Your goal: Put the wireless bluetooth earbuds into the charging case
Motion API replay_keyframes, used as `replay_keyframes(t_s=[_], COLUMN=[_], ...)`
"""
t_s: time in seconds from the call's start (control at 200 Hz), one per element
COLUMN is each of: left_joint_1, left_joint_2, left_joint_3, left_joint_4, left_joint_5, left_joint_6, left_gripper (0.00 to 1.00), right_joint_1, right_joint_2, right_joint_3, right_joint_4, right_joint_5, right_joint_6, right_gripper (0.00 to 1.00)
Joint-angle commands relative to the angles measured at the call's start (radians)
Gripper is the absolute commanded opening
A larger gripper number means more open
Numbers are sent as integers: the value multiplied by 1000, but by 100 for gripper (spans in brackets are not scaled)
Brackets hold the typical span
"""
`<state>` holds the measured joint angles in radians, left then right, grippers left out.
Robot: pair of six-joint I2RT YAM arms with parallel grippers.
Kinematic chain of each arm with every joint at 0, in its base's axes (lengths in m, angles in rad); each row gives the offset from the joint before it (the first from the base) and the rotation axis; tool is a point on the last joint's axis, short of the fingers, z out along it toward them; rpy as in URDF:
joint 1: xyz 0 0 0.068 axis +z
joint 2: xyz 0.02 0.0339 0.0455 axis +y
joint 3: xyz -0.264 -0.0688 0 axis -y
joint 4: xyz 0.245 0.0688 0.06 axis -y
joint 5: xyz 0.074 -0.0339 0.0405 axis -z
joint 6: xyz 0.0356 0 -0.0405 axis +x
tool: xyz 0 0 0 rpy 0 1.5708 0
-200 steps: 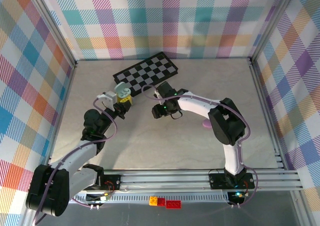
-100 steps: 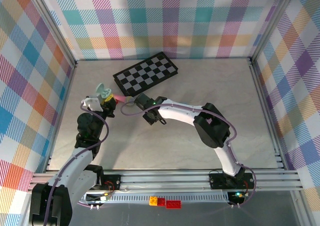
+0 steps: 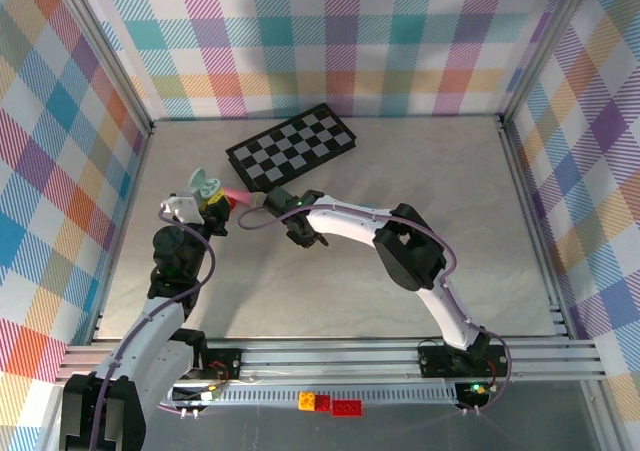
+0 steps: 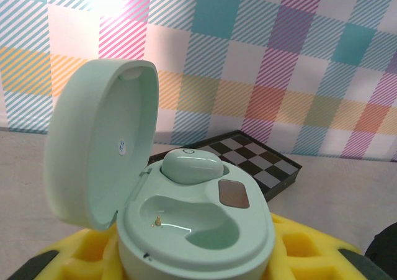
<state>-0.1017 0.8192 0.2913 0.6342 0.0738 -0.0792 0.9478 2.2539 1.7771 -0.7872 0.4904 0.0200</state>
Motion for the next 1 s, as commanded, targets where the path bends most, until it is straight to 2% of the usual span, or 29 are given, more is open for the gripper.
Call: replay_keyframes(t_s=[0.0,0.73,0.995], left_joint_1=[13,13,13], left_joint_2=[-19,5,3], left_joint_3=[2,4,-1], left_joint_4=[8,36,40], left_joint_5=[28,69,78], left_joint_6=[-8,-16,-14], left_gripper=[36,36,37], right_joint_1=[0,-24,-27], right_joint_2=[26,42,64], right_joint_3=[34,51,47], right_joint_4=[-48,-86,-78], right_joint_5=[24,41,17], right_joint_6=[0,1,-3], right_gripper=[39,30,21])
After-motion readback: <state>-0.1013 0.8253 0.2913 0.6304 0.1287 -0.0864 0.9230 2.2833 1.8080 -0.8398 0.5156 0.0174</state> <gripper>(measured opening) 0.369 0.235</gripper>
